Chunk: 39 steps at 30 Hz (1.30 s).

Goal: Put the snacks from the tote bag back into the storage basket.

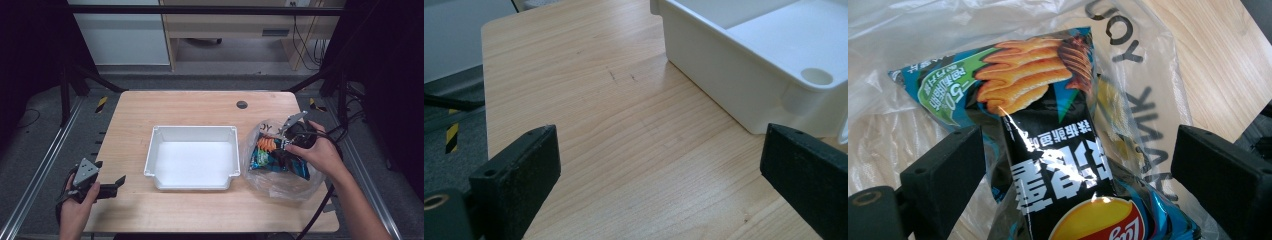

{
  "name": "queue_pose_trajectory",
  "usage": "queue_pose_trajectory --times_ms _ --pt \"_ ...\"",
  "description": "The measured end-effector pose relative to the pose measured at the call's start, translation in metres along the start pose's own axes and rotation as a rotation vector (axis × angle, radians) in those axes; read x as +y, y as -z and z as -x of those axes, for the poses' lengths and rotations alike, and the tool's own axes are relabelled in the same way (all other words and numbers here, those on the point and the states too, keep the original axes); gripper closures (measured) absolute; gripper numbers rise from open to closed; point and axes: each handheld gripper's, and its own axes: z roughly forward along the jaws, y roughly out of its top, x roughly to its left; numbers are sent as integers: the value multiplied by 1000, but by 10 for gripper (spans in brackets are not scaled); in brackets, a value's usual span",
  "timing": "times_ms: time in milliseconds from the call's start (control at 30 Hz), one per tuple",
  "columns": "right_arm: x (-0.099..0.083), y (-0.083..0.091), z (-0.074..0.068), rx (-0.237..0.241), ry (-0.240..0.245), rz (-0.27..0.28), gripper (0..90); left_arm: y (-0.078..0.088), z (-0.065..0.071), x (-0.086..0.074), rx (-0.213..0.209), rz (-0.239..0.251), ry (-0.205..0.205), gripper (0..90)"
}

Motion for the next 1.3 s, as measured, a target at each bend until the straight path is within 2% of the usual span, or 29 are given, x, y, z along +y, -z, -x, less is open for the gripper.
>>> queue_pose_trajectory --times_ms 267,400,467,567,767,933,1033,1067,1100,1133,1167,1267,1300 --pt "0 -4 0 21 15 5 71 -1 -2 -1 8 -7 6 24" --pt "-4 -15 -2 55 18 -11 69 -1 0 0 3 -13 -4 24" --pt "-5 -18 -3 56 23 -19 77 -1 0 0 3 -15 -8 24" --pt "-7 -32 -4 56 27 -66 78 -1 -1 -1 8 -18 -2 24" --pt "-8 -41 -4 57 29 -74 91 -1 -1 -1 9 -18 0 24" --pt "-8 -51 -11 57 83 -114 102 -4 2 -2 -7 -36 -15 24" --pt "-8 -54 -14 57 89 -123 149 -4 3 -2 -6 -40 -19 24" --pt "-10 -54 -13 64 106 -123 201 -4 3 -2 -6 -39 -18 24" --pt "-10 -54 -13 64 106 -123 201 -4 3 -2 -8 -35 -11 24" --pt "-11 -53 -14 66 107 -124 247 -4 3 -2 -9 -35 -8 24" --pt "-13 -52 -14 69 135 -113 305 -4 3 -3 -10 -36 -6 24" --pt "-15 -49 -14 65 127 -103 337 -5 3 -3 -12 -42 -6 24" --pt "-16 -47 -13 66 138 -100 354 -5 2 -3 -11 -42 -4 24"
